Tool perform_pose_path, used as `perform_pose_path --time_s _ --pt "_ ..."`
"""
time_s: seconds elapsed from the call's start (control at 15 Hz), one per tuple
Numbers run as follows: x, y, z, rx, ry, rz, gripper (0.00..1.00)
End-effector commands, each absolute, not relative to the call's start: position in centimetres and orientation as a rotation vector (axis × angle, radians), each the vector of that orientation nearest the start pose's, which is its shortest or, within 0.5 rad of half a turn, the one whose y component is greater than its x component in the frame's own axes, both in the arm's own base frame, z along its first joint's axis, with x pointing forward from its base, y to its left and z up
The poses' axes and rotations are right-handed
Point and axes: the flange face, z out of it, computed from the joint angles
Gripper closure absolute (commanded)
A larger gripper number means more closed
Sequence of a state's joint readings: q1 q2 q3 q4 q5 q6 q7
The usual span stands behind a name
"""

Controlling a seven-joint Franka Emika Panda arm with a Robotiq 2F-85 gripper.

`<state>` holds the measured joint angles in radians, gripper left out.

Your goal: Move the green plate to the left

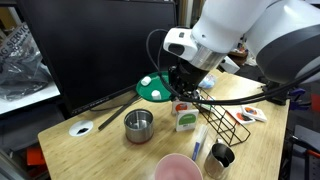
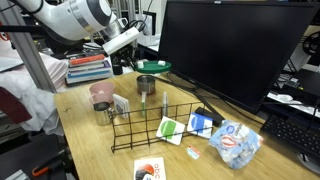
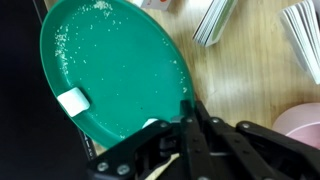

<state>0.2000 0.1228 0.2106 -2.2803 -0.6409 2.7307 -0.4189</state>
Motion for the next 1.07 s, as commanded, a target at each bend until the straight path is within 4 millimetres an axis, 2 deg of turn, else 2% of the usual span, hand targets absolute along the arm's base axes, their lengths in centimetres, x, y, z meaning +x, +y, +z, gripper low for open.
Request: perform_pose_path --time_s 0.0,0.6,0.93,1.0 --pt "50.1 26.0 33.0 -2.495 -2.293 -0.590 0.98" --pt "47.0 34.0 30.3 -1.960 -2.605 -0.561 0.98" --pt "46.6 35.9 30.7 -1.787 -2.680 -0.576 0.98" --pt "46.1 35.9 30.4 -1.849 -2.660 -0.548 0.93"
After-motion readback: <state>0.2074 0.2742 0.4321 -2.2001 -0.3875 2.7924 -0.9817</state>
